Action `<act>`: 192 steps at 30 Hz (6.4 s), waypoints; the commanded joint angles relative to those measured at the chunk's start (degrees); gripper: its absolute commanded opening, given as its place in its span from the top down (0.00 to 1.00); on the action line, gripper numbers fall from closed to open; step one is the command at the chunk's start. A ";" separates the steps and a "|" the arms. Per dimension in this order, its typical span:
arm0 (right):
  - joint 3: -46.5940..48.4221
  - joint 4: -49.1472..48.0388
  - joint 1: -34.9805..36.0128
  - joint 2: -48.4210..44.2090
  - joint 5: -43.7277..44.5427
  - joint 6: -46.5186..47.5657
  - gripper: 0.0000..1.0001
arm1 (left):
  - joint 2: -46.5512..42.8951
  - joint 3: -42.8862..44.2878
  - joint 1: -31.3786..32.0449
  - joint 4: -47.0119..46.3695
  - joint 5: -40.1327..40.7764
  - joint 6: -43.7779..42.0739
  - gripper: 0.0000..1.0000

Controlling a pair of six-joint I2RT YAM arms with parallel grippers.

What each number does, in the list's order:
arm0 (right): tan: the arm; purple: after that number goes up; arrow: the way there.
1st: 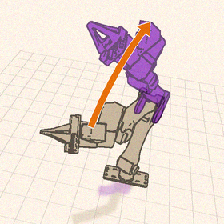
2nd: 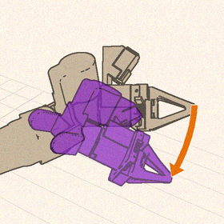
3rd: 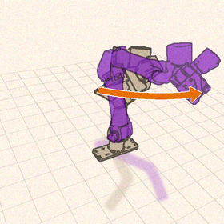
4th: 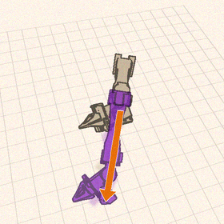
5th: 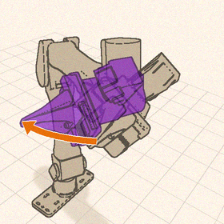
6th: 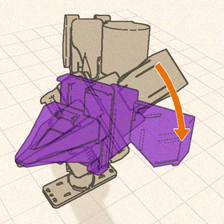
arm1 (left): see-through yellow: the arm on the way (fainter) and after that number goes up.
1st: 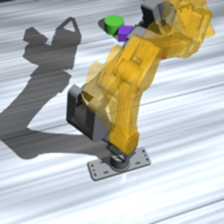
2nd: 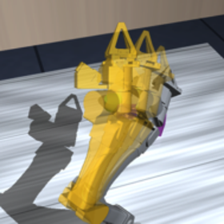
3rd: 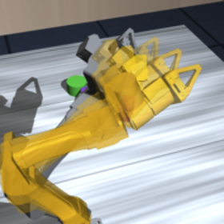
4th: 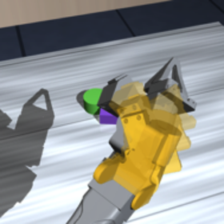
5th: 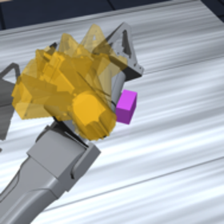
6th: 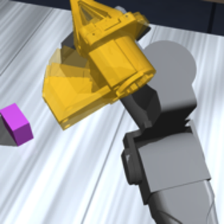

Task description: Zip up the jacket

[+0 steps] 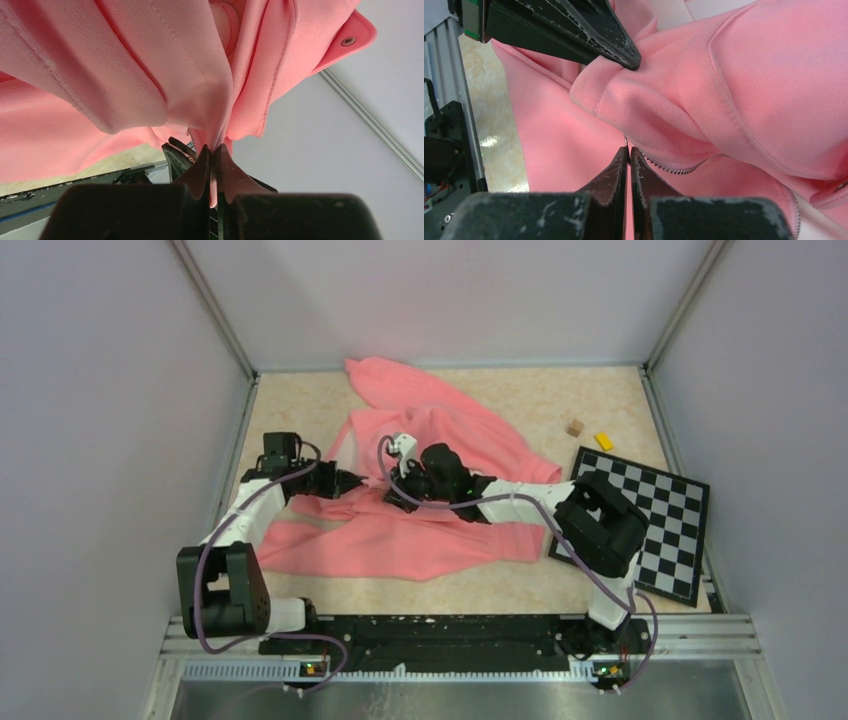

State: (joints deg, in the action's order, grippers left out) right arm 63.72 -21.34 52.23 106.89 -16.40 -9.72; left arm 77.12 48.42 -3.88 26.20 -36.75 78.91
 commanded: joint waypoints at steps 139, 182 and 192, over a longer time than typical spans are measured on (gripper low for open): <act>-3.96 -23.59 5.81 2.46 23.54 -23.86 0.66 | 2.21 17.05 9.44 10.11 7.32 -69.65 1.00; 10.69 -11.65 14.57 10.34 49.83 -18.92 0.55 | 1.04 16.37 9.50 11.26 6.66 -69.86 1.00; 10.27 -15.47 14.33 10.70 47.13 -16.46 0.76 | 1.01 16.09 9.50 11.40 6.28 -69.60 1.00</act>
State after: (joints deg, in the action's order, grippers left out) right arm 71.46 -32.23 66.63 117.27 31.57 -27.94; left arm 79.40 63.79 5.72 37.50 -29.32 9.13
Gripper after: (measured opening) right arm 0.316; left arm 0.012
